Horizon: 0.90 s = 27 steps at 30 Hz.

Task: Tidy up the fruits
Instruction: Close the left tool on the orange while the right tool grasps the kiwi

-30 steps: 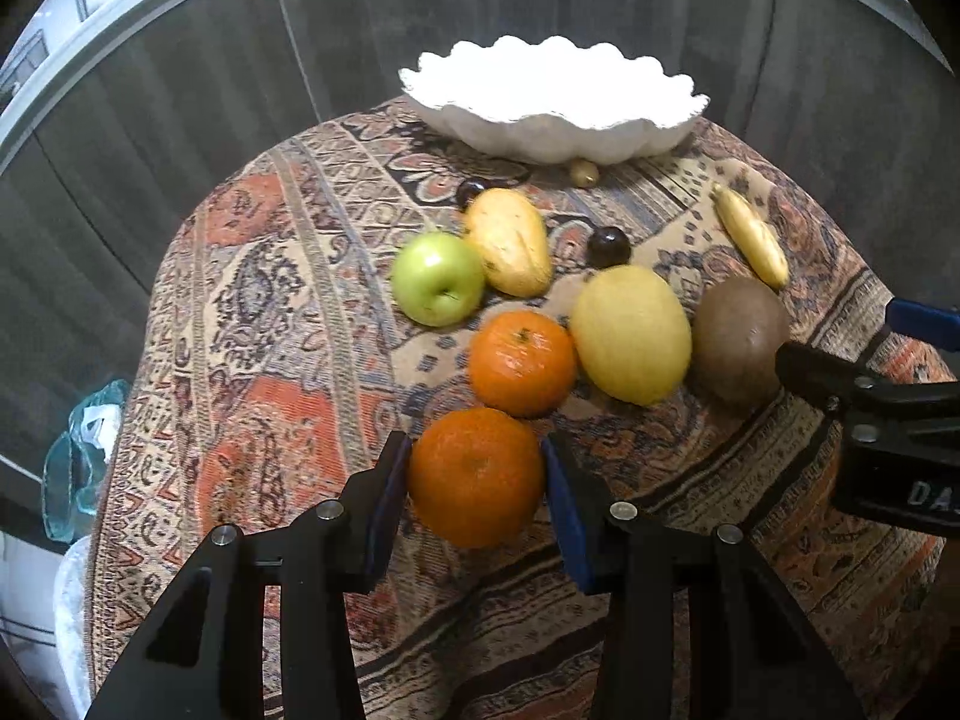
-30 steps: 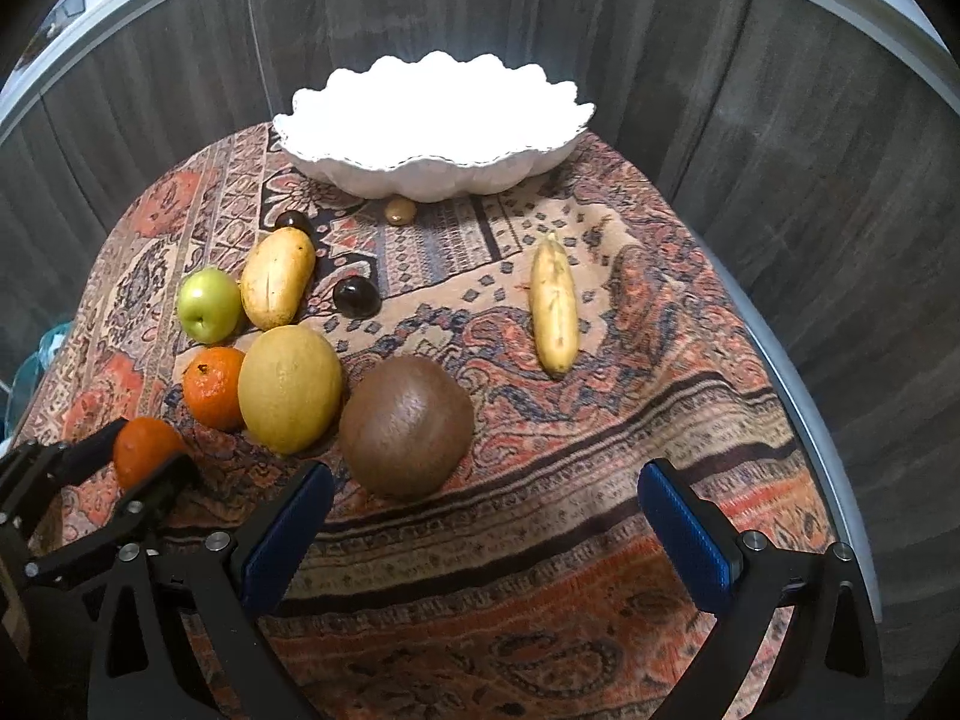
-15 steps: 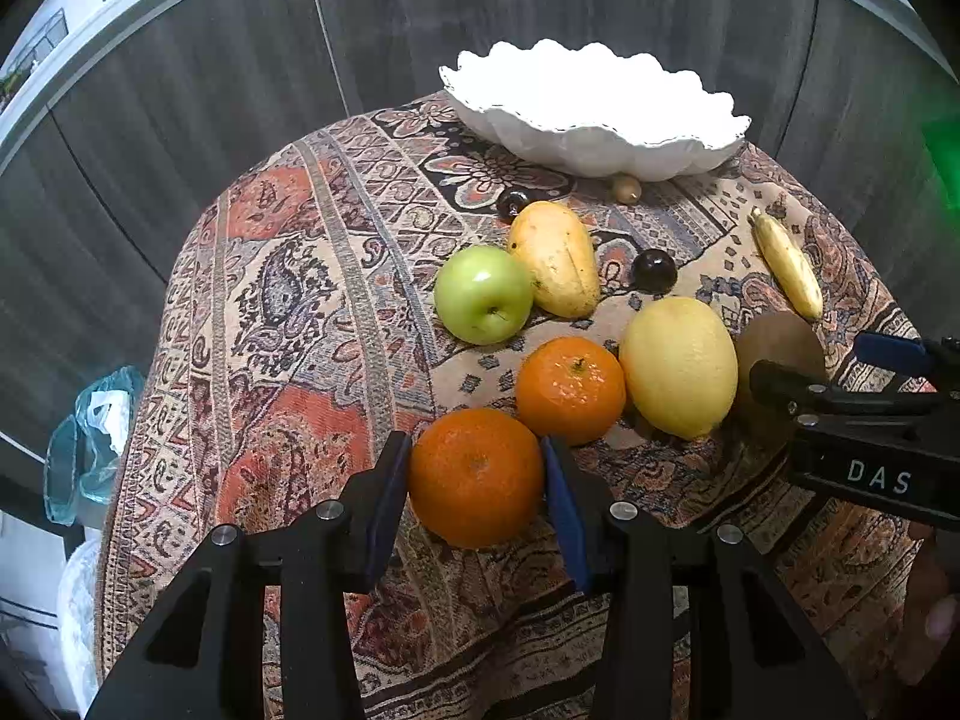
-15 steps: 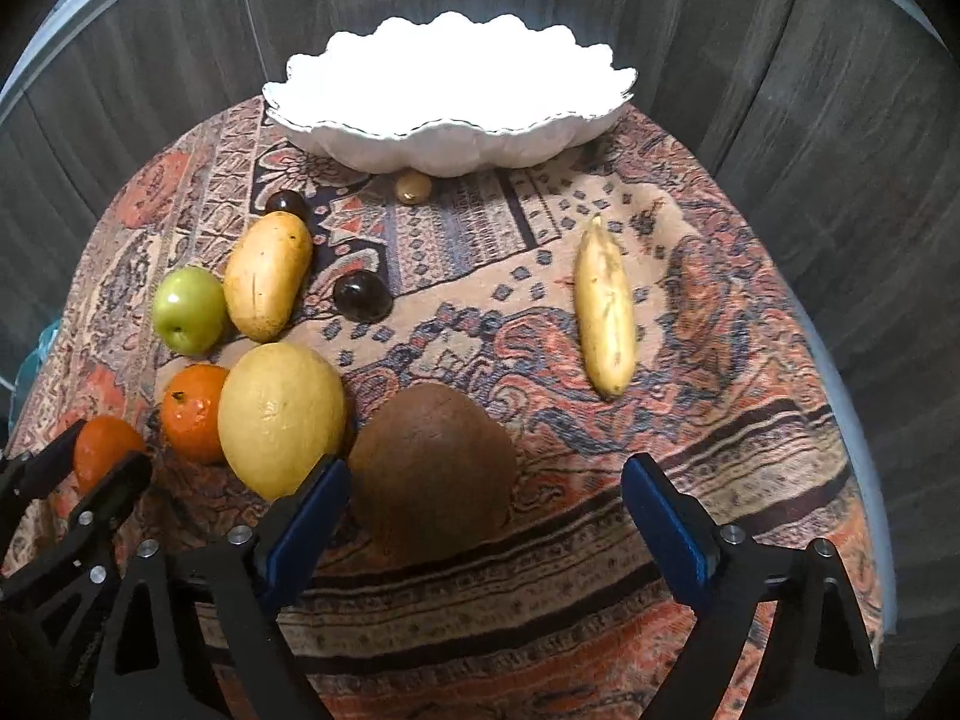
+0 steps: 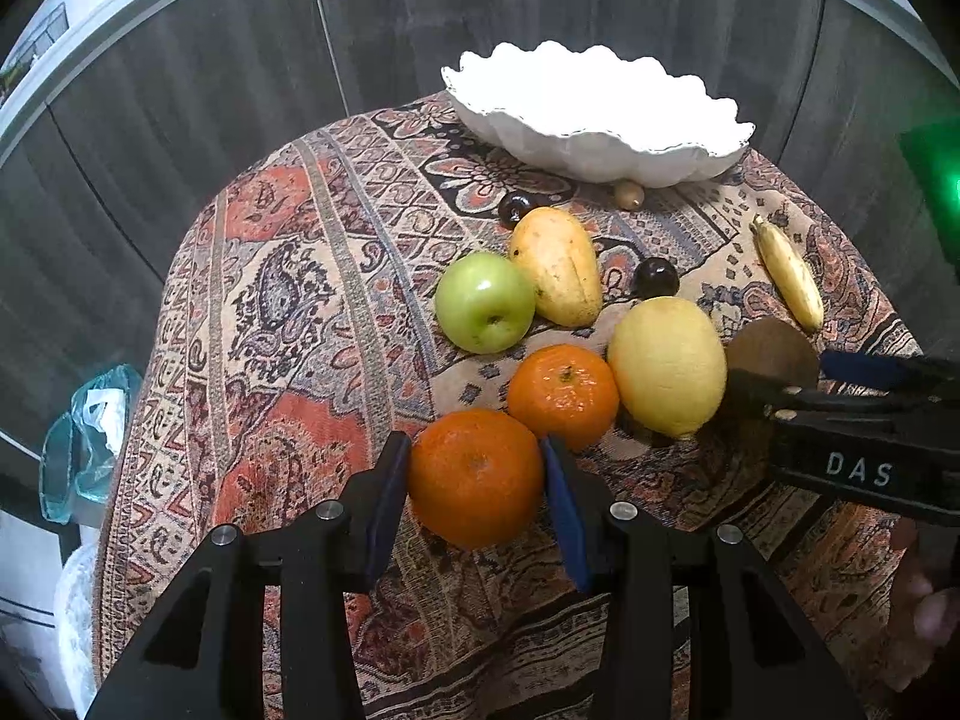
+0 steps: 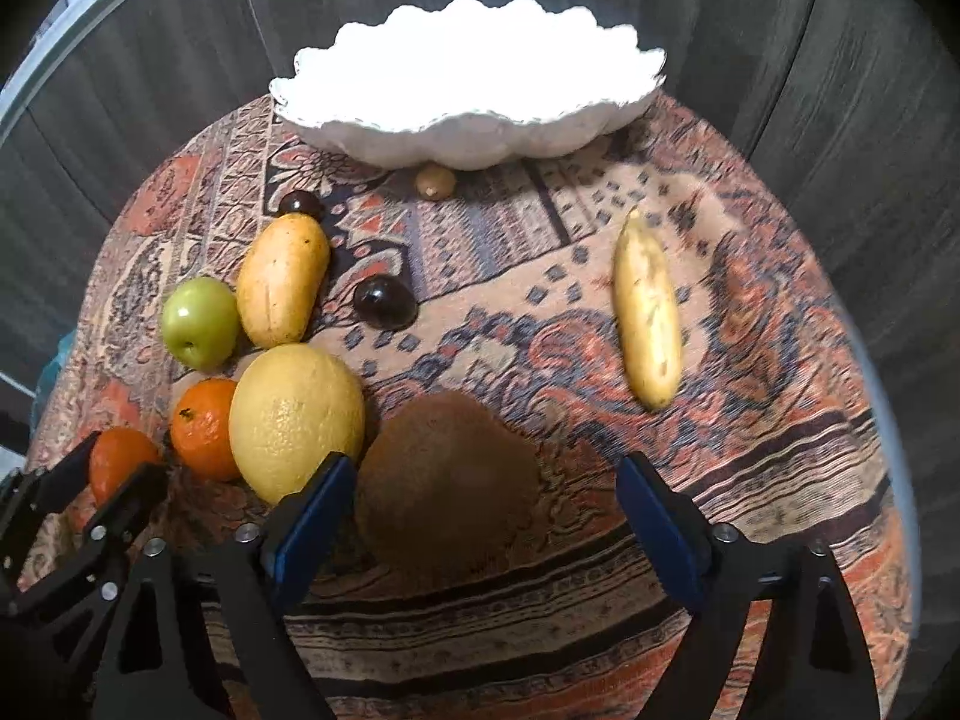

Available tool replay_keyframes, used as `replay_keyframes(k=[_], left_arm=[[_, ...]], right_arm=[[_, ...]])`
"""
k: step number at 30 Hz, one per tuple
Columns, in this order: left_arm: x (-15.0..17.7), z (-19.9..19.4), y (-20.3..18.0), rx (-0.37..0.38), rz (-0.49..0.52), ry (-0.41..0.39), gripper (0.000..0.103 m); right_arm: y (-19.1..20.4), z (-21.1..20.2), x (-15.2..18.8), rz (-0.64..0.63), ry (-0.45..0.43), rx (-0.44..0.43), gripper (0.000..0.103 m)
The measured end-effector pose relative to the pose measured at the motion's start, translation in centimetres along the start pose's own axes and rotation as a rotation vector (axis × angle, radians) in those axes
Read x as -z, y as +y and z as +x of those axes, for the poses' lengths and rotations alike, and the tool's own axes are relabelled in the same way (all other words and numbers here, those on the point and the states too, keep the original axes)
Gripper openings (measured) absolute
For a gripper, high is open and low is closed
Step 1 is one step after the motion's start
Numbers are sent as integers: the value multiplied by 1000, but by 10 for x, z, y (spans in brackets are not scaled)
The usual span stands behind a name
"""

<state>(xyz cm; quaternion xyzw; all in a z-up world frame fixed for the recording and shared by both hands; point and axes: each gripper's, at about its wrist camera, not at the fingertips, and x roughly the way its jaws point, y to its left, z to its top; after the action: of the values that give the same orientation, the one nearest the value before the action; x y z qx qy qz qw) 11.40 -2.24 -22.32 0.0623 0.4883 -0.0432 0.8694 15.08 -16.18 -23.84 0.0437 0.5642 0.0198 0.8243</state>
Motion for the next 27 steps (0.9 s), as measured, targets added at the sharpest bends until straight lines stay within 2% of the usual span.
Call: replay_keyframes(k=[1,2,4,14,27], left_arm=[[0,-1,0,0,2,-2,44],[0,-1,0,0,2,-2,44],[0,-1,1,-3,1,0,44],[-3,-8,1,-9,1,-18,44],[-16,-44,-1,-14,4,-96,44]], right_arm=[[0,3,1,5,18,-25,79],[1,7,2,6,38,-48,69],[2,14,6,16,65,-79,59],[3,5,12,10,25,-79,58],[-2,-48,7,-8,-80,-68,57]])
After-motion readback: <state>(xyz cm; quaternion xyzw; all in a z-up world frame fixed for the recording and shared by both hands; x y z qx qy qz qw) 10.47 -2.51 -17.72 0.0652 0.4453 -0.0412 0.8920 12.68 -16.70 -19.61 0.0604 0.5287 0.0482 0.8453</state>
